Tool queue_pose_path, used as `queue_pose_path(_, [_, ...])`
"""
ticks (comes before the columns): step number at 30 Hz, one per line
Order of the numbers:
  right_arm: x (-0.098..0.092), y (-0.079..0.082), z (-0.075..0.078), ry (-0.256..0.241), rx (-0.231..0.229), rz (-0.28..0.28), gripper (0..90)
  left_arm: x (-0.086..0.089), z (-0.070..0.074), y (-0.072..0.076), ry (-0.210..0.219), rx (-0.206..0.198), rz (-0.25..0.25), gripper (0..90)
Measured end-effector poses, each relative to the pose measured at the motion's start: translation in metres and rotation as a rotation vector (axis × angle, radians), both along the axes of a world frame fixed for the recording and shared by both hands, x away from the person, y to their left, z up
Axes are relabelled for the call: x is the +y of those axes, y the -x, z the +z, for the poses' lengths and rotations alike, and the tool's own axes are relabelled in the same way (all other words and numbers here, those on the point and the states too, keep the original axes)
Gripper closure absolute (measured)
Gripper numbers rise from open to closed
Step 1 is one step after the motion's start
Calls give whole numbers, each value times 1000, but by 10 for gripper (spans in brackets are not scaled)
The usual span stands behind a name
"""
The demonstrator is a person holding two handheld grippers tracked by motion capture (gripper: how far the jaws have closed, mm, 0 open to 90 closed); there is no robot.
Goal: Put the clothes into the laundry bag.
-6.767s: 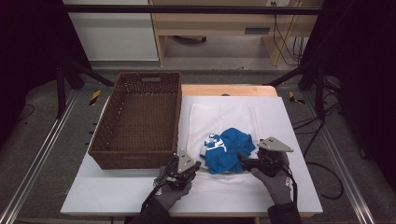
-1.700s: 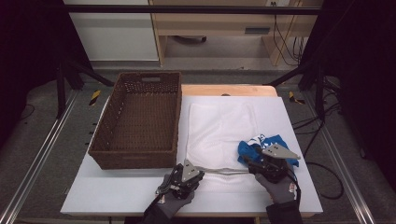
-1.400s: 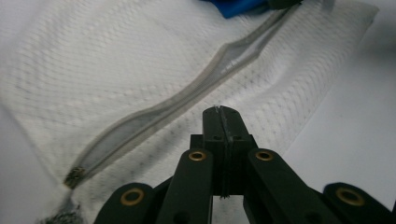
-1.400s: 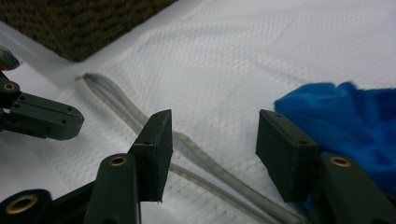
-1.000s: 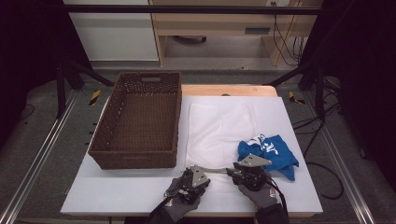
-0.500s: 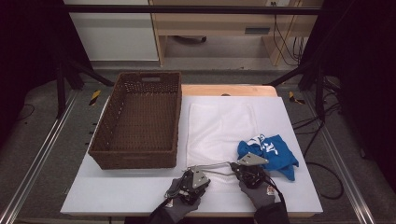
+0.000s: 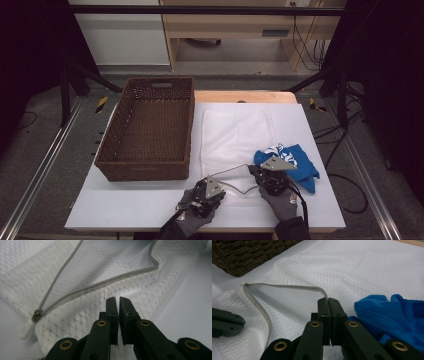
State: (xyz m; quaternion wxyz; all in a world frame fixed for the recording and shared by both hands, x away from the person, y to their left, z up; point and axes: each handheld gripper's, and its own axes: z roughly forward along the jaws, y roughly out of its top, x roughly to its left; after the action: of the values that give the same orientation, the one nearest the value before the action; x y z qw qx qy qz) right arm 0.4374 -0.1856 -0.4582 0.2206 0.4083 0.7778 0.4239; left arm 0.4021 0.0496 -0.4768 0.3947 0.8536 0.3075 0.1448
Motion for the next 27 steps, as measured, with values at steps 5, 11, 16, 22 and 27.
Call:
queue_pose_path(5, [-1,1,2,-14,-5,3,891,7,24,-4,65,-58,22,750])
queue_pose_path(11, [-4,3,5,-33,-5,8,891,5,46,-17,111,-131,42,621])
queue_pose_path(16, [-6,3,6,-45,-8,13,891,-7,51,-32,89,-160,43,557])
queue_pose_path(22, [-8,4,6,-55,-9,14,892,-26,46,-49,71,-140,18,515])
queue_pose_path(27, [-9,3,6,-61,-14,12,892,-39,37,-55,24,-127,-23,479])
